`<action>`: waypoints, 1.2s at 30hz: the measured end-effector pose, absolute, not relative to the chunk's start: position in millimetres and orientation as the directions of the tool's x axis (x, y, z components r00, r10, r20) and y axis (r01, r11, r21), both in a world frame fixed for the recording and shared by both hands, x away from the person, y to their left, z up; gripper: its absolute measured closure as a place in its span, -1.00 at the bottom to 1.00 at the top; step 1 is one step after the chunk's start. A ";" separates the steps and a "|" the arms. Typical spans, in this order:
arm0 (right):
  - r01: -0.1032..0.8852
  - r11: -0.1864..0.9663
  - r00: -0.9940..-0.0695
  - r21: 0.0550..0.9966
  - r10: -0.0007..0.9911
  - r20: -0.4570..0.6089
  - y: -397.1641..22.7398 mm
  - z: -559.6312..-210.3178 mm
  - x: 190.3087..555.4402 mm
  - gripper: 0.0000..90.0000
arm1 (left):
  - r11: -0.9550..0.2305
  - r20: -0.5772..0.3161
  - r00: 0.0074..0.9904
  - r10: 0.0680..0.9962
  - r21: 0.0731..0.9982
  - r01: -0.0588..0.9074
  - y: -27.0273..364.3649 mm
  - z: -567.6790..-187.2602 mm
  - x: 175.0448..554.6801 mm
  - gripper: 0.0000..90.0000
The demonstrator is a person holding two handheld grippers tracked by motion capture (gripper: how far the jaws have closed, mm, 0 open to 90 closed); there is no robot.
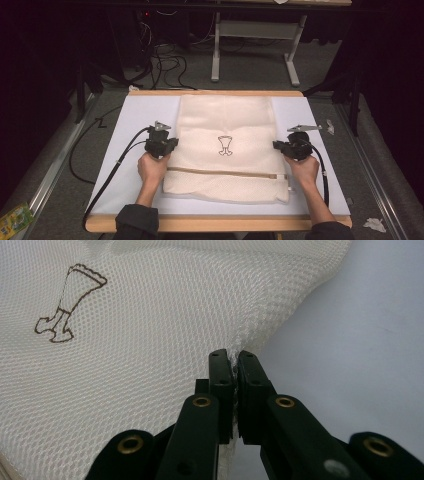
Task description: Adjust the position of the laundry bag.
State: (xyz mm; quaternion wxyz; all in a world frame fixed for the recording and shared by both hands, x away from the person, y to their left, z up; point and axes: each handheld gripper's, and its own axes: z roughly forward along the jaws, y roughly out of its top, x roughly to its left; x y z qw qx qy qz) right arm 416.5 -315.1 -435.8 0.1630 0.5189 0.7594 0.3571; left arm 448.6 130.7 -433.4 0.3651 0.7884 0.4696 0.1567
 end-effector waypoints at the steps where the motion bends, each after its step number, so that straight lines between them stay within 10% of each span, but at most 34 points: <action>1: 0.672 0.206 -0.408 0.712 0.905 0.123 -315.1 -435.8 416.5 0.95 | -0.292 -0.096 0.510 0.855 0.723 0.626 130.7 -433.4 448.6 0.92; 24: 0.682 0.217 -0.418 0.699 0.899 0.129 -297.4 -446.1 422.3 0.87 | -0.304 -0.063 0.474 0.878 0.692 0.655 139.0 -447.4 443.9 0.82; 36: 0.669 0.174 -0.370 0.723 0.921 0.122 -301.6 -451.8 416.8 0.29 | -0.320 -0.029 0.493 0.870 0.728 0.606 133.4 -451.6 436.4 0.29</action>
